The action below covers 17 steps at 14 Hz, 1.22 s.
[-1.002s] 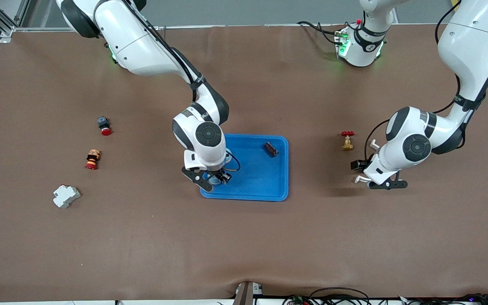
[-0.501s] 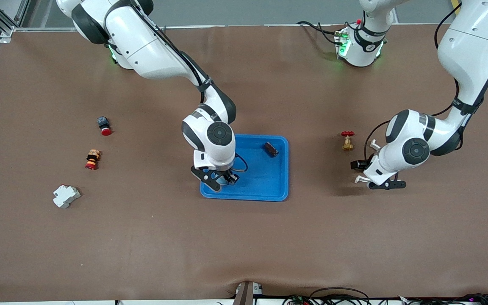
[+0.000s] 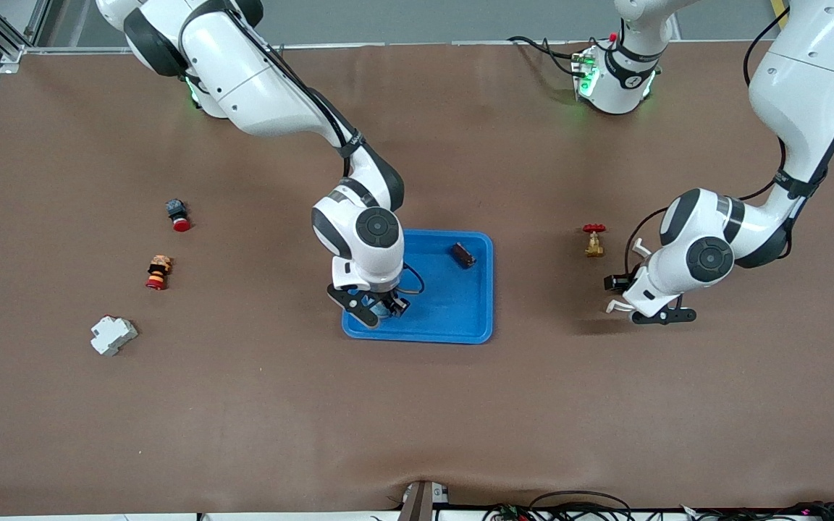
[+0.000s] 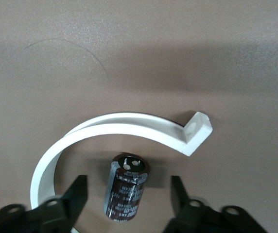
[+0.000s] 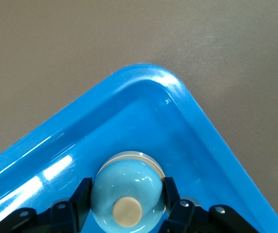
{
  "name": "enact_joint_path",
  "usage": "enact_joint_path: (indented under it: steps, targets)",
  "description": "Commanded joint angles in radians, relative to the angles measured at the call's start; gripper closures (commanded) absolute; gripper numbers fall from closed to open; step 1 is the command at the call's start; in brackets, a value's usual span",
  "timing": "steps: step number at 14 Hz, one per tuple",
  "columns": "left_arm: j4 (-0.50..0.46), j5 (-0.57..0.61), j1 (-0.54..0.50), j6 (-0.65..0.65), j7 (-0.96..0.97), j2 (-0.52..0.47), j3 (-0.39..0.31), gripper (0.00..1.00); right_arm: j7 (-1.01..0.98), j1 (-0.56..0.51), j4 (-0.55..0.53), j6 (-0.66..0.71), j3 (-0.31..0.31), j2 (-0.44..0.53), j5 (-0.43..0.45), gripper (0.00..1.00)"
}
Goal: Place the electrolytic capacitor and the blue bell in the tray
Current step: 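Lower the bell into the tray while the left gripper grasps the capacitor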
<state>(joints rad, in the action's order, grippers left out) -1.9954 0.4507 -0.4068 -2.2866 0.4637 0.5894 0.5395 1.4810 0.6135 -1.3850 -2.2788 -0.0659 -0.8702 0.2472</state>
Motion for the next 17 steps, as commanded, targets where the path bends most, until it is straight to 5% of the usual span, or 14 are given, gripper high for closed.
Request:
enact_joint_path:
  steps: [1,5,7,8,9,10,13,17]
  targets:
    - [0.000,0.029,0.005,-0.013,0.039,0.006,0.002,0.48,0.021,-0.001,0.032,-0.008,0.008,-0.033,0.061,1.00]
    - [0.001,0.029,0.003,-0.013,0.041,0.004,0.002,0.88,0.018,-0.006,0.027,-0.007,0.008,-0.033,0.072,1.00]
    - [0.001,0.029,0.002,-0.011,0.041,0.003,0.002,0.99,0.022,-0.006,0.027,-0.007,0.008,-0.033,0.070,1.00]
    - [0.001,0.029,0.002,-0.010,0.041,0.001,0.002,0.99,0.027,-0.005,0.027,-0.007,0.008,-0.033,0.067,0.91]
    - [0.004,0.029,0.002,-0.001,0.039,-0.005,0.004,1.00,0.027,-0.005,0.027,-0.007,0.008,-0.033,0.067,0.25]
    - [0.007,0.029,0.002,0.010,0.041,-0.014,0.004,1.00,0.030,0.002,0.027,-0.004,0.008,-0.033,0.064,0.00]
    - [0.049,0.028,0.009,0.103,0.042,-0.051,0.019,1.00,0.019,0.003,0.027,0.012,0.006,-0.018,0.063,0.00]
    - [0.223,0.011,0.031,0.326,0.125,-0.046,0.118,1.00,0.010,0.008,0.037,0.102,-0.005,0.013,0.057,0.00]
